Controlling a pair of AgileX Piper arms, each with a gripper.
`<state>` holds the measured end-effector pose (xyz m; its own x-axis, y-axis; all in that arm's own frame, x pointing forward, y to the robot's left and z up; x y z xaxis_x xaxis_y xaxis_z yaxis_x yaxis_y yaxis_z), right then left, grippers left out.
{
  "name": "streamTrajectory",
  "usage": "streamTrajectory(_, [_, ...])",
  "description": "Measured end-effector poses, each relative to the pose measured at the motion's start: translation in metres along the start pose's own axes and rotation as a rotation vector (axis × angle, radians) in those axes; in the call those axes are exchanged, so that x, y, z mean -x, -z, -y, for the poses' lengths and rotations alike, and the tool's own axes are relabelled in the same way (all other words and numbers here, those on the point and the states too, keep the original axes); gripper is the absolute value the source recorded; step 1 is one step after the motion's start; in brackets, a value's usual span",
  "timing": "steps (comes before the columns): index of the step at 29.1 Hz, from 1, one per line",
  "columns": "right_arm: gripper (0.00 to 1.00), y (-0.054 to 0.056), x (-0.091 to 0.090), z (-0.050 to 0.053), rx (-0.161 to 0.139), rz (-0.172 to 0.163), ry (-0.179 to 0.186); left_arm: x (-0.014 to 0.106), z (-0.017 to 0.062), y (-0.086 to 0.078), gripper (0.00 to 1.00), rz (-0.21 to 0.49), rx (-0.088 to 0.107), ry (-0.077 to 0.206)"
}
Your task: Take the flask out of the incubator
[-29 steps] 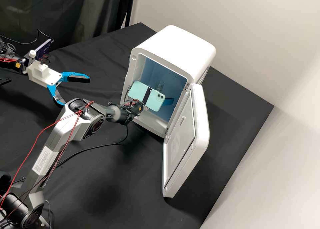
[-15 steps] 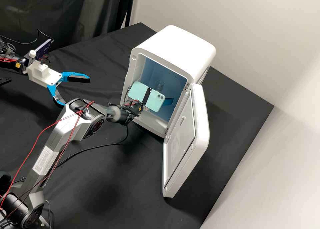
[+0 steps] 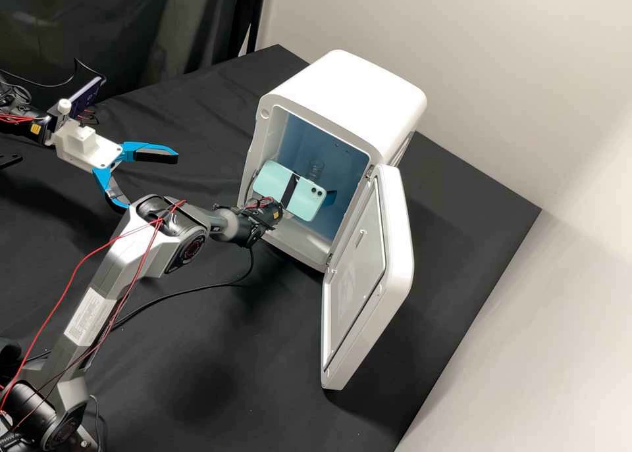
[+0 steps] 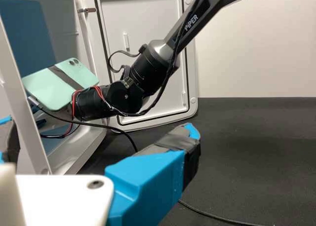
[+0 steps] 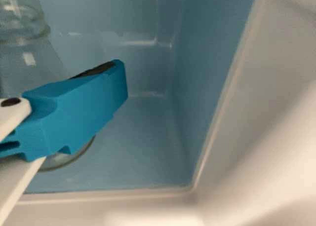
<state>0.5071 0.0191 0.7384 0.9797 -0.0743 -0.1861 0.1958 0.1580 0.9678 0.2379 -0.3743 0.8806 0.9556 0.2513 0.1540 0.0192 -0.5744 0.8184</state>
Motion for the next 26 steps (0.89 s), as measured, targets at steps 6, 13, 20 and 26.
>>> streamTrajectory(6, [0.0, -0.0026, -0.0009, 0.0036, -0.023, 0.006, 0.007, 0.0, 0.0, 0.0, 1.0, 0.0, 0.0, 0.0])
streamTrajectory(13, [0.0, -0.002, -0.0009, 0.004, -0.015, -0.001, 0.012, 0.0, 0.0, 0.0, 1.0, 0.0, 0.0, 0.0])
streamTrajectory(20, [0.0, -0.0023, -0.0005, 0.0056, -0.004, -0.008, 0.015, 0.0, 0.0, 0.0, 1.0, 0.0, 0.0, 0.0])
streamTrajectory(26, [0.0, -0.003, 0.0005, 0.0067, -0.002, -0.013, 0.01, 0.0, 0.0, 0.0, 1.0, 0.0, 0.0, 0.0])
